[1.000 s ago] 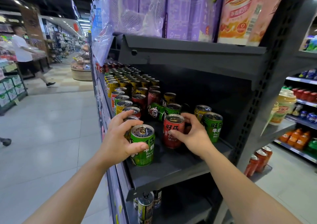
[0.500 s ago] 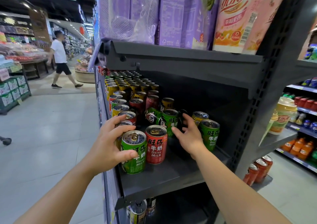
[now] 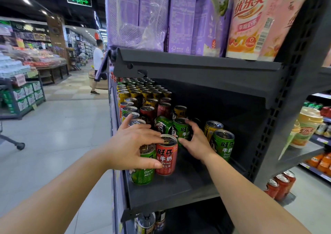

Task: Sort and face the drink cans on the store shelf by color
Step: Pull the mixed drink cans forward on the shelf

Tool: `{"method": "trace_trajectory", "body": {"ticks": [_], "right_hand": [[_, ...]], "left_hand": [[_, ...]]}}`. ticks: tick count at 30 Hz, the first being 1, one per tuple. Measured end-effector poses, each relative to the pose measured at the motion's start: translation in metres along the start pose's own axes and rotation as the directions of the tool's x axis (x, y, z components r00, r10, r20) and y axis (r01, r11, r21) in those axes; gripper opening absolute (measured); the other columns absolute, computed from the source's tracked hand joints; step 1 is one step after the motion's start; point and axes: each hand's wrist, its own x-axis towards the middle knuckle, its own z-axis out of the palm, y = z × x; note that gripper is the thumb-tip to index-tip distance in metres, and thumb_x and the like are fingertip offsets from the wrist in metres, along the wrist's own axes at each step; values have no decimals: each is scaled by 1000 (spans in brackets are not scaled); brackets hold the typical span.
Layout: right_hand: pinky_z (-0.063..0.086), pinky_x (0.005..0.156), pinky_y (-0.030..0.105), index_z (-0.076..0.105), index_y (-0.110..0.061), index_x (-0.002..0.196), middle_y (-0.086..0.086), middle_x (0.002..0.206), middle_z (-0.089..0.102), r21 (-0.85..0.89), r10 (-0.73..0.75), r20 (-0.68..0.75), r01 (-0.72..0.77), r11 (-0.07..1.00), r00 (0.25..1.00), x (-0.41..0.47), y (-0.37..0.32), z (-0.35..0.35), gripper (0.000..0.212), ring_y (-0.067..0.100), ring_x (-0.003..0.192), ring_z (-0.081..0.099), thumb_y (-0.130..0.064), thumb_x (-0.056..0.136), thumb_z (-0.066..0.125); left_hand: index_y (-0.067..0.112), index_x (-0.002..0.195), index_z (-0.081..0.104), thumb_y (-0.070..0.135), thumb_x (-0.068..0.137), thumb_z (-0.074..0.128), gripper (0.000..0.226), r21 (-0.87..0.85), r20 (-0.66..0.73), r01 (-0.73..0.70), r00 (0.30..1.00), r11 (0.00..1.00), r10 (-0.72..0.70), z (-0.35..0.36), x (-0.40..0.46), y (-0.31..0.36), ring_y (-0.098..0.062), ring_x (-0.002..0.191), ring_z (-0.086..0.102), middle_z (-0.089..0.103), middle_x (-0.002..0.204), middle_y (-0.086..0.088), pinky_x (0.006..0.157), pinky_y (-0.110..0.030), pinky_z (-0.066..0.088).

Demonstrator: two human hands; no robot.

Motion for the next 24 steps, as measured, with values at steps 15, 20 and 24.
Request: {"method": "trace_trajectory", "body": {"ticks": [15,20,24], "right_hand": [[45,63,3,46,-28,119,-19,107,51,126,-42,116,28,992,992,-34,-18,-13,47,-5,91,56,-8,83,69],[49,71,14,46,-28,124,5,113,57,202,2,149,-33,979,989,-37,-24,-30,45,12,88,60,-11,87,65],[42,95,25,48,-28,134,-7,132,51,295,103,179,-153,943,978,-31,-34,-32,42,9,115,52,-29,93,56]], "left_hand": [[47,133,41,77,70,51,71,-176,19,46,999,983,-43,1,-6,-7,10,129,13,33,123,30,116,-36,-11],[39,133,45,58,81,57,57,-495,166,136,984,858,-60,-17,2,-12,21,110,41,43,121,30,94,-8,36],[35,131,49,48,90,52,43,-490,72,225,973,842,-217,-18,25,-35,-4,111,53,54,125,16,94,-24,44]]}}
